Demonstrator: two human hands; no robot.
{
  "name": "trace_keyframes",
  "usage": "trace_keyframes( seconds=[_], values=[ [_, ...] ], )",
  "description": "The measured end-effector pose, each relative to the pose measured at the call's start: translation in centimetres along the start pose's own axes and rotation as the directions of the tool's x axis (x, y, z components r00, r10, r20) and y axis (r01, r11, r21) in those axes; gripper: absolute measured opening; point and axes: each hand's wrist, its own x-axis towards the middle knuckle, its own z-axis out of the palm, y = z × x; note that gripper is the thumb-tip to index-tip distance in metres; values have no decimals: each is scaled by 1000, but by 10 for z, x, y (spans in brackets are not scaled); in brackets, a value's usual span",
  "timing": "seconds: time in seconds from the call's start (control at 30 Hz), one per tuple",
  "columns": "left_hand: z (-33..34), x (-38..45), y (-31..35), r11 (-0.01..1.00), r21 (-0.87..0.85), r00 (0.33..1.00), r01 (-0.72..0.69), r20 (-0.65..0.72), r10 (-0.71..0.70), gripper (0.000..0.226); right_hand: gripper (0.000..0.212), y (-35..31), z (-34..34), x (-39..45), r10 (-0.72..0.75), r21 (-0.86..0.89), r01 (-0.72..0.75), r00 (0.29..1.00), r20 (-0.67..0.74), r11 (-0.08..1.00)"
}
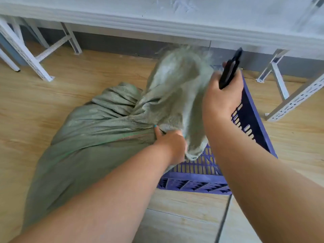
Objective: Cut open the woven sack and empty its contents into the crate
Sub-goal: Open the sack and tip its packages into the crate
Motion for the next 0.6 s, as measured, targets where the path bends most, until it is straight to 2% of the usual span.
trace_keyframes(
  seconds=[0.07, 0.13, 0.2, 0.27, 0.3, 0.33, 0.37, 0.4, 0.43, 0.47, 0.5, 0.53, 0.57, 0.6],
  values=[
    [3, 4, 8, 992, 122, 996, -39, 87, 29, 22, 30, -1, 3, -3, -99, -94, 115, 983, 153, 989],
    [4, 5, 11, 991, 85, 985, -104, 145, 91, 24, 33, 4, 10, -11, -84, -175, 181, 888, 451, 968],
    [2, 4, 11, 982, -58, 962, -178, 201, 186, 14, 38, 18, 10, -20, 76, -318, 210, 717, 693, 925],
    [-9, -3, 0, 951, -275, 958, -139, 206, 199, 14, 40, 39, 1, -24, 338, -555, 302, 545, 768, 775],
    [-16, -7, -8, 932, -339, 978, -127, 112, 174, 14, 40, 49, -6, -25, 481, -643, 316, 460, 747, 697],
    [-24, -11, -18, 934, -338, 993, -118, -49, 108, 18, 39, 58, -14, -27, 592, -705, 296, 391, 705, 645],
    [-30, -13, -30, 951, -300, 962, -77, -273, -8, 20, 39, 66, -20, -28, 648, -748, 252, 379, 661, 614],
    [-34, -13, -43, 958, -286, 859, 8, -488, -153, 17, 39, 72, -23, -27, 659, -775, 180, 432, 616, 606],
    [-37, -13, -56, 944, -317, 740, 96, -611, -280, 14, 37, 73, -24, -26, 634, -780, 78, 535, 558, 621],
    [-37, -11, -67, 916, -361, 689, 174, -620, -375, 28, 33, 72, -23, -24, 572, -755, -13, 662, 485, 656],
    [-35, -11, -75, 894, -370, 737, 253, -525, -426, 46, 27, 67, -18, -21, 475, -706, -55, 777, 414, 706],
    [-33, -12, -76, 893, -343, 815, 292, -399, -420, 54, 20, 59, -12, -16, 363, -643, -43, 853, 375, 765],
    [-28, -13, -75, 909, -305, 867, 285, -322, -380, 50, 17, 48, -4, -12, 252, -563, 9, 888, 384, 826],
    [-21, -15, -70, 929, -266, 885, 257, -321, -337, 40, 16, 36, 6, -8, 156, -484, 82, 888, 432, 871]
  ],
)
